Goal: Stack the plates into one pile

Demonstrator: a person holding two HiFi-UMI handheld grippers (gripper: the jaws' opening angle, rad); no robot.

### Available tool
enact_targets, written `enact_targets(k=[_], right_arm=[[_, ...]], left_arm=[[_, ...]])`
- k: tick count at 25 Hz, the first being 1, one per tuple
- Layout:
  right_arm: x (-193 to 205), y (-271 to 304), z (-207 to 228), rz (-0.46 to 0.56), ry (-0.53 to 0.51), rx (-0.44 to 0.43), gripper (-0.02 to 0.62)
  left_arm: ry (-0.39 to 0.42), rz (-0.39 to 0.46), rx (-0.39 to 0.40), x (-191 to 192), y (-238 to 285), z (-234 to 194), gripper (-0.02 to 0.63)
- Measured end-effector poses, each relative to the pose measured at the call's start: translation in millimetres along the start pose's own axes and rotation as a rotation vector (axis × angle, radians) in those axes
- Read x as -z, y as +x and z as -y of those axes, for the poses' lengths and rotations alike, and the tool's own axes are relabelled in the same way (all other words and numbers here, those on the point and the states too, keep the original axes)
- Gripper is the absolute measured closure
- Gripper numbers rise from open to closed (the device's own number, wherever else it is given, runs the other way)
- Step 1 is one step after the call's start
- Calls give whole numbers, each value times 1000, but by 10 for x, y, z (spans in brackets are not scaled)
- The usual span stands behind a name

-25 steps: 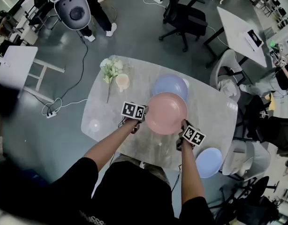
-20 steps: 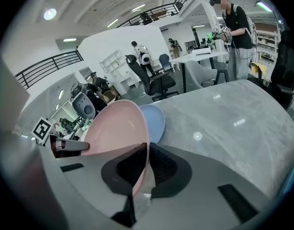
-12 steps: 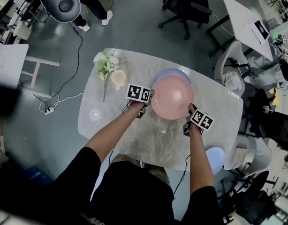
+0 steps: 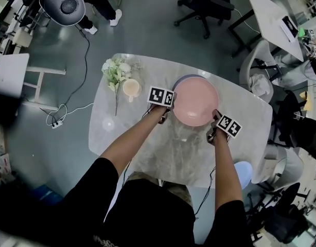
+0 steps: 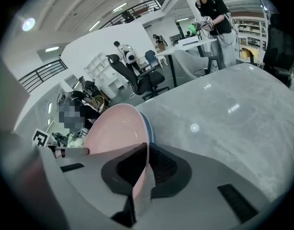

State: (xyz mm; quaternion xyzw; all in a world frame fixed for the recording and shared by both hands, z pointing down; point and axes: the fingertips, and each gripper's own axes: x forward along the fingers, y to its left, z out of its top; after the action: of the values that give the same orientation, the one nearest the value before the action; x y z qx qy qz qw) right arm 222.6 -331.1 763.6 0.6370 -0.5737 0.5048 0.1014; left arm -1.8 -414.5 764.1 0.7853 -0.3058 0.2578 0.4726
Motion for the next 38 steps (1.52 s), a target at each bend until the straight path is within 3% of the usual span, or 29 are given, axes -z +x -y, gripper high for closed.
enact_targets(k=[5,10,15,19,20,22,29,32,38], right_arm=[[-86,78,2,25,18,-10,569],[-83,128,26,22,-66,30,569],[-143,190,-24,41,-17,-49,569],[-210,174,-1,88,60,-86,569],[-231,159,11,104,72,-89,569],[-261,139,5,117,79,-102,569],[-195,92,-53,86,-36,-98,568],[-169,128,-81,69,-85,-98,548],[-118,158,-58,63,-114,-75,523]], left_arm=[[130,-1,-23,-51,82,-19,571],[119,2,2,-10,102,-32,560],[174,9,-4,-61,127,-67,553],[259,-29,26,-95,127,-41,497],[283,-27,18,-104,117,-53,460],[314,-1,-8,-140,83,-109,446],[241,68,-17,-158,-1,-165,451],[247,56,-47,-135,36,-210,516],[263,20,-53,-100,119,-198,530]])
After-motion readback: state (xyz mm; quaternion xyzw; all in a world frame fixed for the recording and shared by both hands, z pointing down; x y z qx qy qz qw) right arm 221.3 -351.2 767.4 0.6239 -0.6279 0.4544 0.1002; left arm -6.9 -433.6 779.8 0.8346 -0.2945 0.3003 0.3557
